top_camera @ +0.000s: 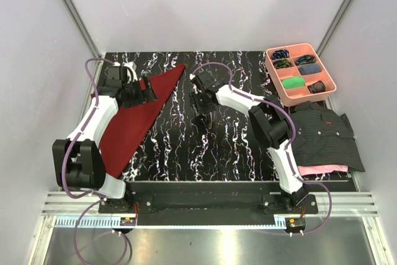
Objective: Fold the napkin, place the utensils inside, and roll it up
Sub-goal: Pick up the spoon from the center of the board.
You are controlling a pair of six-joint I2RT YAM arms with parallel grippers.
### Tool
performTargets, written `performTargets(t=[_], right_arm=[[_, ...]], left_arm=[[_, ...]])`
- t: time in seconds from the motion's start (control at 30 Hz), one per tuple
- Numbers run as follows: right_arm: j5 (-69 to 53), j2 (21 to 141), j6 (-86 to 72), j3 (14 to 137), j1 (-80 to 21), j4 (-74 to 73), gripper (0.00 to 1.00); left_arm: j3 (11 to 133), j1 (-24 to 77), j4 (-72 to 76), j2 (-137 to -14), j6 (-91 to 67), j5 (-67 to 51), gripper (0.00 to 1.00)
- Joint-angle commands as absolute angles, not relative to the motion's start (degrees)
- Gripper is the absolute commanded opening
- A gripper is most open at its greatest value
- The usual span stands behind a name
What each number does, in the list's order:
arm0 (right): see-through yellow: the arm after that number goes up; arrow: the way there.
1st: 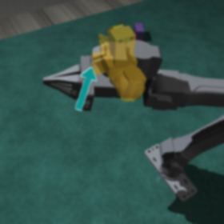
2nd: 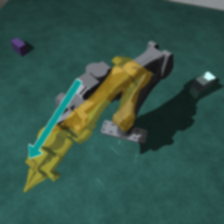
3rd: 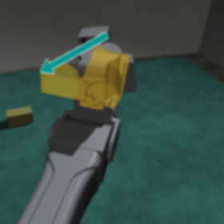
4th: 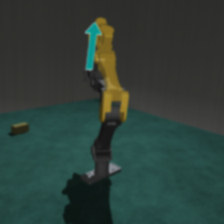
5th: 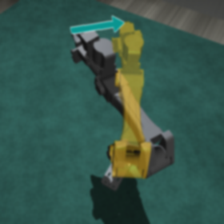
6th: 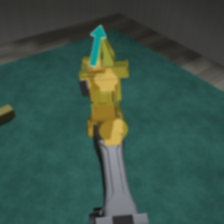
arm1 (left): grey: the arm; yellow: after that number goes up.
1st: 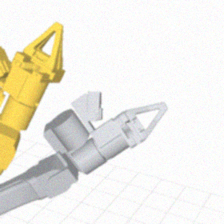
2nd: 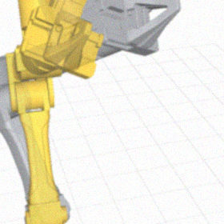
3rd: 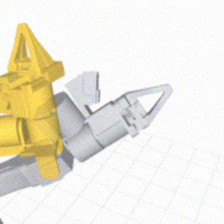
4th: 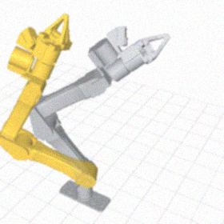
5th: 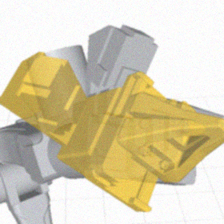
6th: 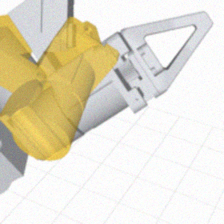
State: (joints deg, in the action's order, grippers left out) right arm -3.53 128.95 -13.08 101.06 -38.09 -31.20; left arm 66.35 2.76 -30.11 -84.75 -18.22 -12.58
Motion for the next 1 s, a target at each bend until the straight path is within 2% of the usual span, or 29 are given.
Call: performTargets(t=[0.0, 0.03, 0.1, 0.13, 0.23, 0.43, 0.63, 0.97], right_arm=[[1.0, 130.8, -12.5, 103.0, -39.0, -35.3, 0.49], [1.0, 131.1, -12.8, 103.1, -39.1, -35.6, 0.39], [0.8, 131.7, -13.4, 103.1, -39.4, -36.5, 0.28], [0.5, 131.8, -13.9, 103.1, -39.5, -36.7, 0.17], [0.3, 132.2, -15.6, 103.1, -40.1, -37.3, 0.0], [-3.1, 129.6, -24.8, 105.1, -41.0, -37.1, 0.0], [-2.0, 126.0, -40.1, 104.2, -44.1, -29.3, 0.0], [1.7, 133.9, -53.4, 114.2, -49.0, -18.7, 0.0]], left_arm=[[66.3, 2.5, -29.3, -80.2, -16.8, -15.5, 0.93], [66.2, 2.5, -29.3, -79.8, -16.6, -15.1, 0.93], [65.7, 2.5, -29.0, -79.7, -16.4, -14.3, 0.93], [65.6, 2.5, -28.7, -79.6, -16.6, -14.4, 0.93], [64.7, 2.5, -27.6, -79.2, -17.8, -16.3, 0.93], [62.3, 2.5, -24.9, -74.9, -20.2, -18.0, 0.93], [60.9, 2.4, -24.1, -71.5, -21.2, -19.0, 0.94], [59.8, 2.3, -22.9, -67.9, -22.6, -20.0, 0.94]])
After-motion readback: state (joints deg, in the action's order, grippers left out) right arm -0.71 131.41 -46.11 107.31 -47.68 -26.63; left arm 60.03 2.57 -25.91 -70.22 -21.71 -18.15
